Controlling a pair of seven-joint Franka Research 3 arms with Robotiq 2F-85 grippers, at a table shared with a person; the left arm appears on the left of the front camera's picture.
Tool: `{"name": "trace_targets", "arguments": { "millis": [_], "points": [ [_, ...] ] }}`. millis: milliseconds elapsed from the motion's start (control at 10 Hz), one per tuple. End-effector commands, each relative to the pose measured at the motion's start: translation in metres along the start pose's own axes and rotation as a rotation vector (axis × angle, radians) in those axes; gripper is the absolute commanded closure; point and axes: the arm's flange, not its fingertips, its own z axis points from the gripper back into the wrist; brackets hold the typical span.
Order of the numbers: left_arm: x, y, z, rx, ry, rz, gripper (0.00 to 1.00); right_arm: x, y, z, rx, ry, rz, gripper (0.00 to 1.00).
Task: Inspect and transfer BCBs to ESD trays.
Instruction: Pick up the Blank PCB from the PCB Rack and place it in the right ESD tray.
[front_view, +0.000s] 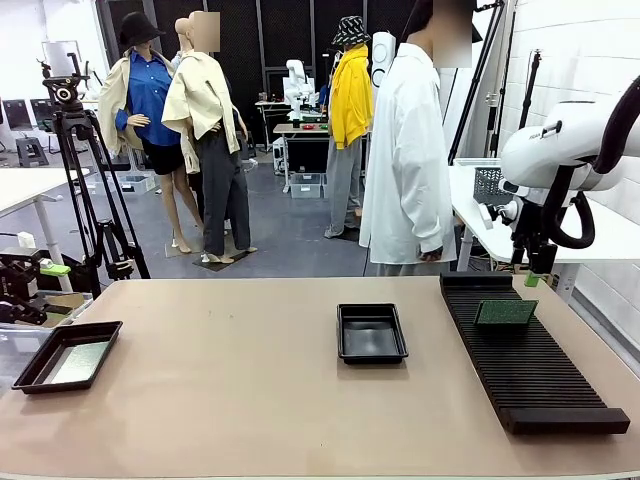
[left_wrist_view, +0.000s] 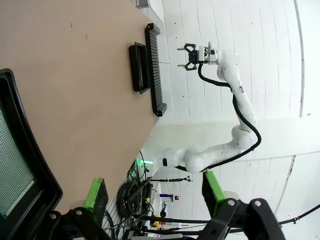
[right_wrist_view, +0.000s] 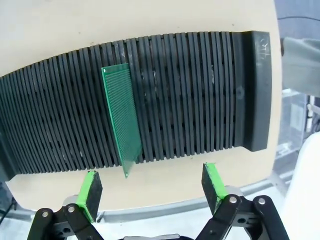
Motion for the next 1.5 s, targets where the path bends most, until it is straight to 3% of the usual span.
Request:
{"name": "trace_targets", "arguments": {
  "millis": [0, 1400],
  "points": [
    [0.0, -0.003, 0.001, 0.005, -0.004, -0.005, 0.0, 0.003, 0.005, -0.007, -0.031, -0.052, -0.011, 0.0],
    [0.0, -0.003, 0.001, 0.005, -0.004, -0.005, 0.0, 0.002, 0.006, -0.067, 0.07, -0.059, -0.041, 0.0]
  ]
}}
